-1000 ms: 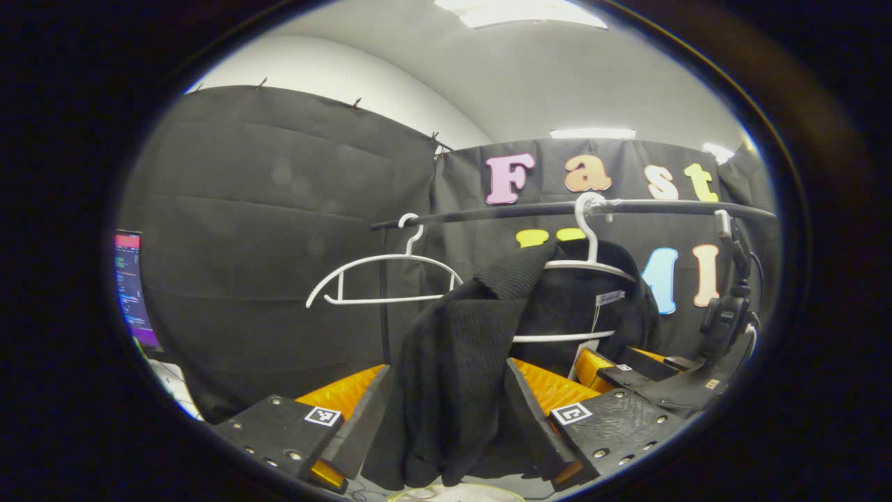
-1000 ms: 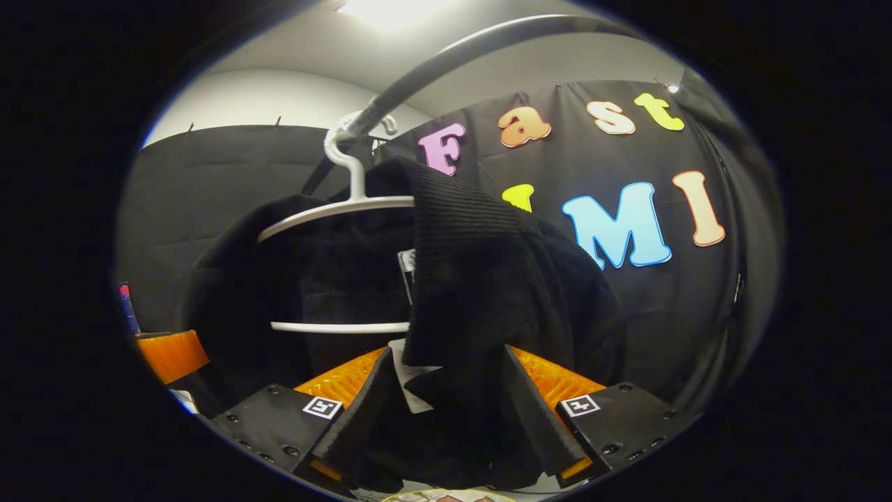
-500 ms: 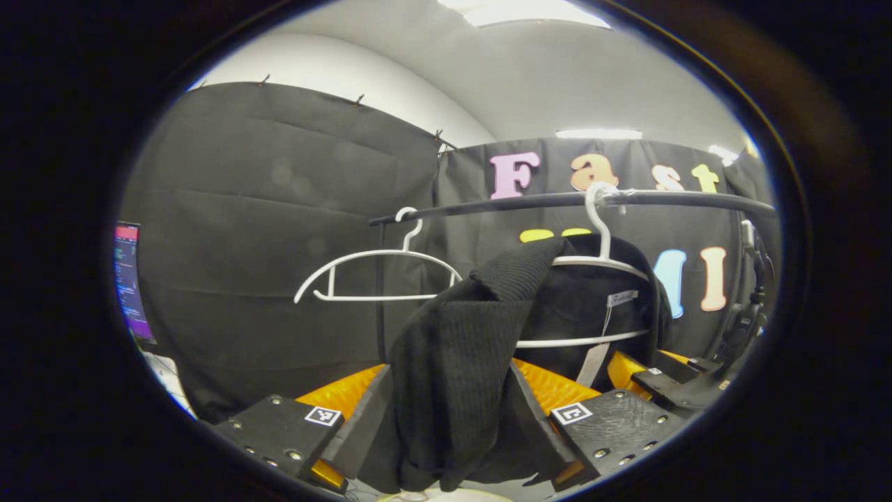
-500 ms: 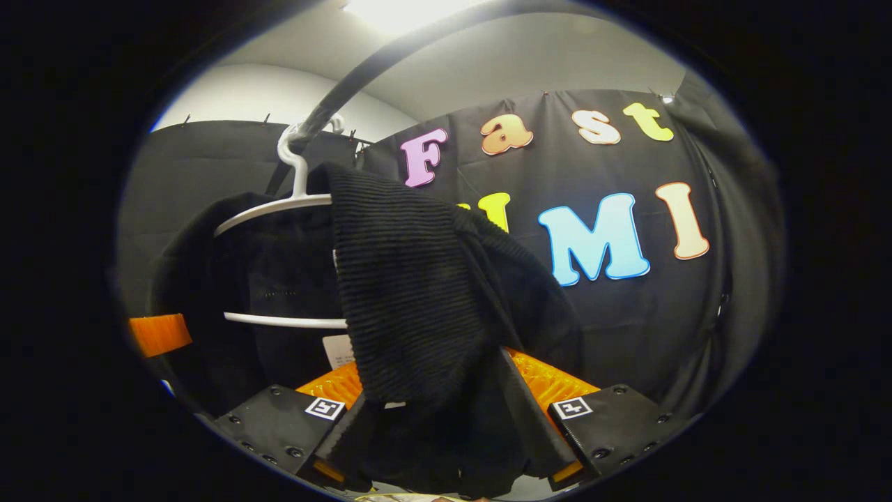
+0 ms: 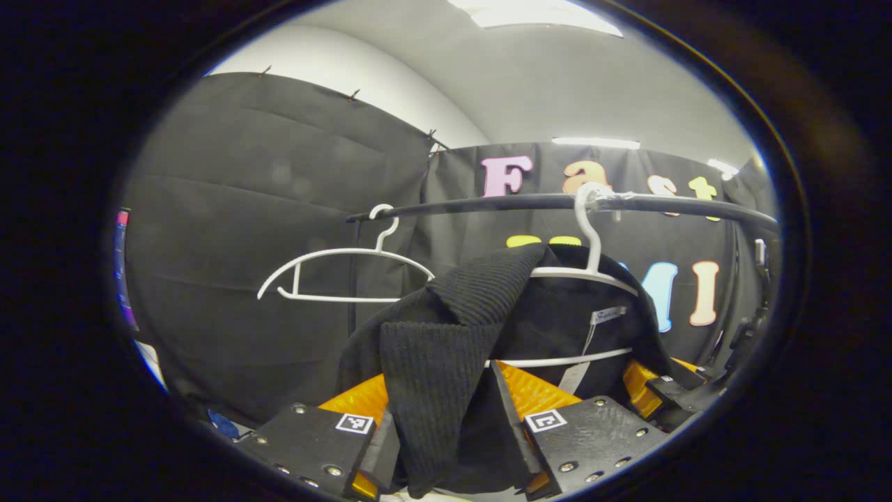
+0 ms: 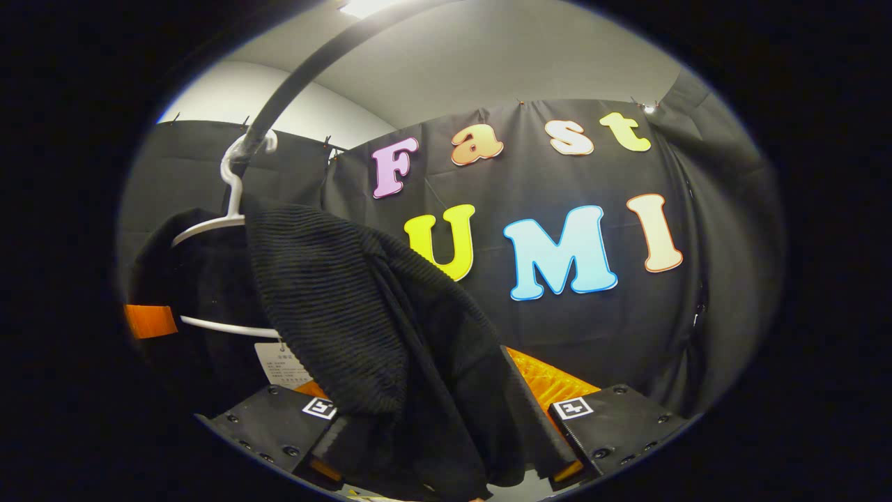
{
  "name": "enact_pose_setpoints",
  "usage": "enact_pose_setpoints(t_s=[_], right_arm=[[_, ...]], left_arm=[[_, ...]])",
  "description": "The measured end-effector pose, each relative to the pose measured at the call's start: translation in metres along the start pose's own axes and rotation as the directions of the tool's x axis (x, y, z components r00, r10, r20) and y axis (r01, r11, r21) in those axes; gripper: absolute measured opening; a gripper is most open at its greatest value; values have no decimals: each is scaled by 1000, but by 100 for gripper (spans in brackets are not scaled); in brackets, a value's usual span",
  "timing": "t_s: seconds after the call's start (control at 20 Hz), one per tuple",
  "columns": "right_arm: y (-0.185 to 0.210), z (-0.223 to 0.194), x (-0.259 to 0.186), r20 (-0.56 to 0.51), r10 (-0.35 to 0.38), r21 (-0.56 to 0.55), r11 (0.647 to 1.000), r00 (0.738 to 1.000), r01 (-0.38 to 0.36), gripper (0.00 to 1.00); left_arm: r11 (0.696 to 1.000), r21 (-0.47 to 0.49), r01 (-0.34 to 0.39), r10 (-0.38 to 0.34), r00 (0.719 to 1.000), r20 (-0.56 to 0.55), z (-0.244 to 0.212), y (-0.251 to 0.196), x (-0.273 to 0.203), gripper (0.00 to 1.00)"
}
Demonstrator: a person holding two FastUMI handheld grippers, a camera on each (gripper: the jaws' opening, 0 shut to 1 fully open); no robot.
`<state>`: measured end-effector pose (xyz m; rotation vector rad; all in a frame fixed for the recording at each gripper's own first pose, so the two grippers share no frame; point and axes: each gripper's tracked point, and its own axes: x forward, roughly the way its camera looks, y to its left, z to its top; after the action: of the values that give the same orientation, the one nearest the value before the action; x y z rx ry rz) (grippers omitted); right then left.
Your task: Grasp the clothes on the hanger with both hands and then place them into the laundry hamper below.
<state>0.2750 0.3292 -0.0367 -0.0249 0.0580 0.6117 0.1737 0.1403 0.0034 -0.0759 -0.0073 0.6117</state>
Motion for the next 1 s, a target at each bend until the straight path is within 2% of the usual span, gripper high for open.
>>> enact_pose_setpoints(t_s=[0.1,0.15,0.2,0.25,0.35,0.4,0.45,0.5,0.55,0.65,0.8,0.9,0.95,1.0], right_arm=[[5,2,-1,-4,28,24,999,1000,-27,72],[8,3,-4,-5,38,29,999,999,-38,64],[14,4,-8,-3,61,27,998,998,-61,56],[20,5,-10,2,81,20,997,997,-81,48],[24,8,-15,17,100,-21,995,995,-100,32],[27,9,-16,26,123,-35,992,992,-122,24],[34,7,-14,25,160,-32,987,987,-159,17],[37,6,-13,15,191,-21,981,981,-191,16],[39,7,-12,13,227,5,974,974,-227,2],[34,6,-12,6,250,8,968,968,-250,4],[25,12,-18,17,221,1,975,975,-221,2],[18,20,-20,33,194,1,981,980,-194,2],[10,26,-17,46,180,-2,984,983,-180,6],[3,33,-14,64,164,-9,986,984,-164,2]], left_arm=[[1000,1,-9,9,1000,-11,-3,5,2,64],[1000,-1,-16,16,1000,-15,-5,11,-1,46],[1000,-6,-19,19,1000,-17,-4,15,-4,43],[1000,-12,-10,10,1000,-29,-4,17,-7,29],[998,-45,44,-46,997,-61,-6,10,-10,28],[999,-47,25,-28,998,-55,-4,15,-7,27],[998,-52,21,-23,999,-45,1,19,-16,5],[995,-70,65,-69,996,-51,1,11,-11,5],[994,-80,77,-82,995,-52,2,6,-12,5],[991,-82,108,-110,994,-25,8,-1,-13,4],[989,-59,134,-132,990,40,30,1,-26,2],[985,-79,152,-148,987,59,44,6,-38,5],[984,-92,153,-147,987,69,51,9,-39,4],[985,-96,144,-137,987,80,57,14,-40,2]])
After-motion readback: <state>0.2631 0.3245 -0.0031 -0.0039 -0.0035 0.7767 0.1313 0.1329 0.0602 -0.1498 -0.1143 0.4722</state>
